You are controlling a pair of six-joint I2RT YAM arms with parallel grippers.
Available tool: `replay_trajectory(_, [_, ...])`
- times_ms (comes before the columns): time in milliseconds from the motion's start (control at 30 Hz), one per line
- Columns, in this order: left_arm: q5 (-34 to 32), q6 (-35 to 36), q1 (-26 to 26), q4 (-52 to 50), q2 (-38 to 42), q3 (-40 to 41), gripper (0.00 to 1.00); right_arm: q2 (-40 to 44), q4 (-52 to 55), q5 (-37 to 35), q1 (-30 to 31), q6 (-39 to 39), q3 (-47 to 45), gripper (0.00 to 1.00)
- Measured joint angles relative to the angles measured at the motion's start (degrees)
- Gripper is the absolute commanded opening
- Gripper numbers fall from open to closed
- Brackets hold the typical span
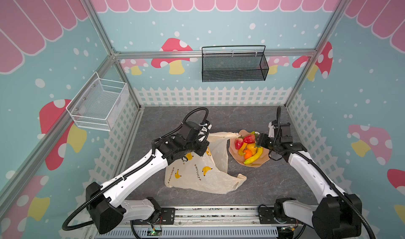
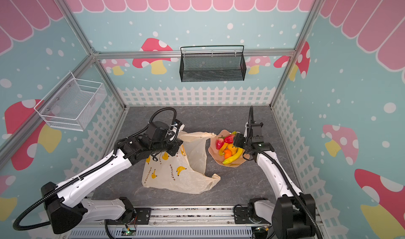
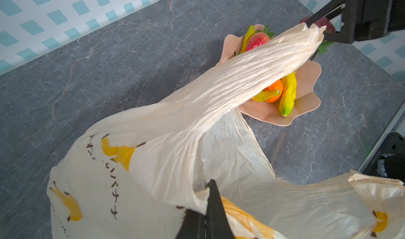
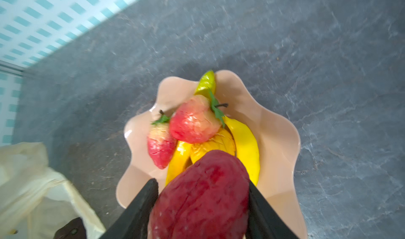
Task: Place the fruits into the plastic bag
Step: Pick up the fruit from the plate, then place the fruit in the plastic bag.
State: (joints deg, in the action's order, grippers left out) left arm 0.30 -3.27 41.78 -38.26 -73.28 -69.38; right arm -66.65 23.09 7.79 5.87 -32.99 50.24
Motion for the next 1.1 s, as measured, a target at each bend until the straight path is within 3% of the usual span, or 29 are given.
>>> replay_trajectory(500, [1.22, -0.42, 0.02, 0.02, -0.92, 0.0, 0.0, 5.4, -2.73, 7.69, 0.0, 4.85, 0.09, 0.56])
replay_trajectory(700, [1.46, -0.46, 0.02, 0.02, -0.92, 0.0, 0.0, 9.57, -9.05, 15.91, 0.96, 5.14, -3.06, 0.55])
replay_trajectory(1100, [1.92, -0.79, 0.02, 0.02, -1.4, 0.0, 0.0, 10.01, -15.98, 20.15, 19.41, 6.47, -5.6, 0.54])
